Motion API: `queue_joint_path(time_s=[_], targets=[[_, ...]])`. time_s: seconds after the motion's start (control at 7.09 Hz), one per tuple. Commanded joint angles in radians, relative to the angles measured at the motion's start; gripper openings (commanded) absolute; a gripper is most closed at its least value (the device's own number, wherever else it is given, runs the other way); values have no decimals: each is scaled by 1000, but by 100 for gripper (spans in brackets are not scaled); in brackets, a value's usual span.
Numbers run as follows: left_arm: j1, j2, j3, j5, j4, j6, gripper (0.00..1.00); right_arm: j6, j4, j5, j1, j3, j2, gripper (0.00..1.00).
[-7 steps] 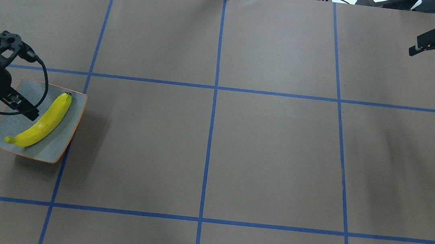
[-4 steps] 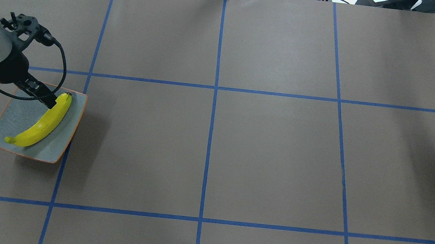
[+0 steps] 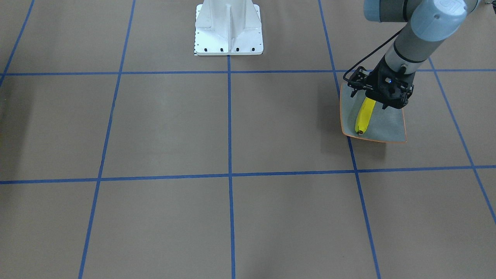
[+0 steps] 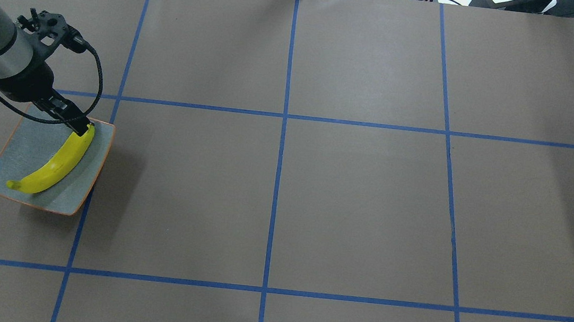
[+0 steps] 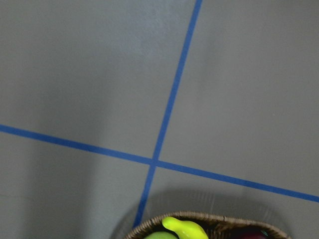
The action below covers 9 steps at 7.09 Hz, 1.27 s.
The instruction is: Transfer all bananas from basket to plate
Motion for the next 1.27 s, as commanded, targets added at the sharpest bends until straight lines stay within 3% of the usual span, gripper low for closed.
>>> queue_joint_path(time_s=[0.0,0.28,0.56,1.13], targets=[[1,-24,15,1,-1,-7,100,-107,9,-85,18,-27,-58,99],[14,-48,15,1,-3,-53,100,-117,17,-85,28,-94,-59,99],[18,-50,12,1,-6,-71,100,-112,169,-85,28,-214,-53,99],[50,-60,15,9,-7,-91,100,-109,173,-76,26,-256,-61,99]])
